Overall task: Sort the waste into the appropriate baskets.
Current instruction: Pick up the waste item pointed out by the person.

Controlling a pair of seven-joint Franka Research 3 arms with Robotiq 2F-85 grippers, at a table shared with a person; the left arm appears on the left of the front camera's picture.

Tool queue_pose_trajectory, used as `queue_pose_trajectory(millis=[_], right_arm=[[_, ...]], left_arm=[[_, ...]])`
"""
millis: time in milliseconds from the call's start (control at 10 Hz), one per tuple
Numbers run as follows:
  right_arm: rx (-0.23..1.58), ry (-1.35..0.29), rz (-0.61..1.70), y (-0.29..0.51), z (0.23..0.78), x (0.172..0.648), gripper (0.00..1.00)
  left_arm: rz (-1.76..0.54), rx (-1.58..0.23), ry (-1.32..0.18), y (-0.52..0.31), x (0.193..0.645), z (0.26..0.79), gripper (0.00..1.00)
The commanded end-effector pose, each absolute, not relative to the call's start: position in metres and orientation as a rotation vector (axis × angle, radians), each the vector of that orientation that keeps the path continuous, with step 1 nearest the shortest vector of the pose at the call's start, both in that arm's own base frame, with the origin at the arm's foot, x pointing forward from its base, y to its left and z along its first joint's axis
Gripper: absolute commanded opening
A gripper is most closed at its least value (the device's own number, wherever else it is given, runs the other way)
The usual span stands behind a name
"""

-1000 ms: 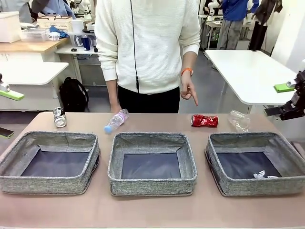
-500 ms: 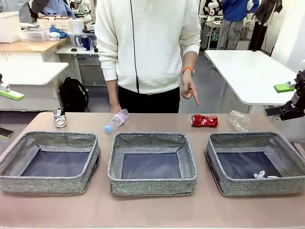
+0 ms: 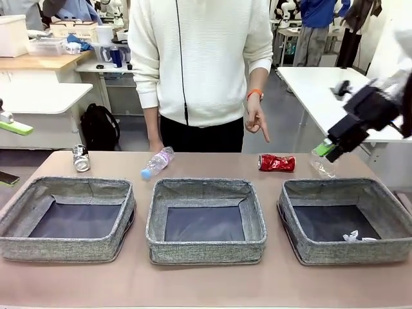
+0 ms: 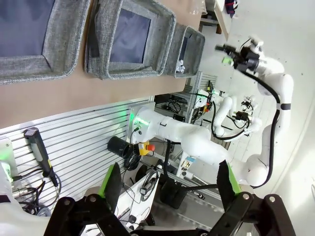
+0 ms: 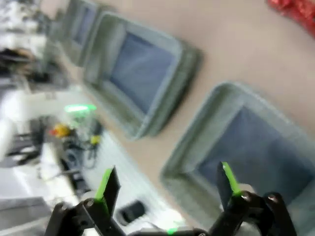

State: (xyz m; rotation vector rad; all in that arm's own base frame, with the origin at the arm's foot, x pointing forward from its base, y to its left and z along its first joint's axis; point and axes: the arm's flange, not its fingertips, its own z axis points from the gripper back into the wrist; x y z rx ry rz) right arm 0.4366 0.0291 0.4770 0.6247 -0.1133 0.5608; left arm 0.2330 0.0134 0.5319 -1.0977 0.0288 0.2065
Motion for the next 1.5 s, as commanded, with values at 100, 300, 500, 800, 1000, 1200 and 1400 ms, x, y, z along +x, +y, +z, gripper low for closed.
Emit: queue_pose_trajectory(millis=[100, 300, 500, 800, 1000, 1200, 1400], right_arm=[[-0.063, -0.403, 0.625, 0.057, 0.468, 0.485, 1.0], [0.081, -0.276, 0.915, 0.072, 0.483, 0.496, 1.0], [0.364, 0.0, 1.445, 0.069, 0.495, 0.505, 1.0], [0.097, -0.274, 0.957, 0.082, 0.483, 0.496, 1.0], [0.097, -0.274, 0.957, 0.082, 0.483, 0.496, 1.0], [0.082, -0.39, 1.062, 0.075, 0.484, 0.515, 1.0], [0.121, -0.436, 1.261, 0.062, 0.464, 0.573, 1.0]], left_arm=[[0.191, -1.112, 0.012, 0.015, 0.234, 0.533, 1.0], [0.191, -1.112, 0.012, 0.015, 0.234, 0.533, 1.0], [0.191, -1.112, 0.012, 0.015, 0.234, 0.533, 1.0], [0.191, -1.112, 0.012, 0.015, 0.234, 0.533, 1.0], [0.191, -1.112, 0.012, 0.015, 0.234, 0.533, 1.0], [0.191, -1.112, 0.012, 0.015, 0.234, 0.533, 1.0], [0.191, -1.112, 0.012, 0.015, 0.234, 0.533, 1.0]])
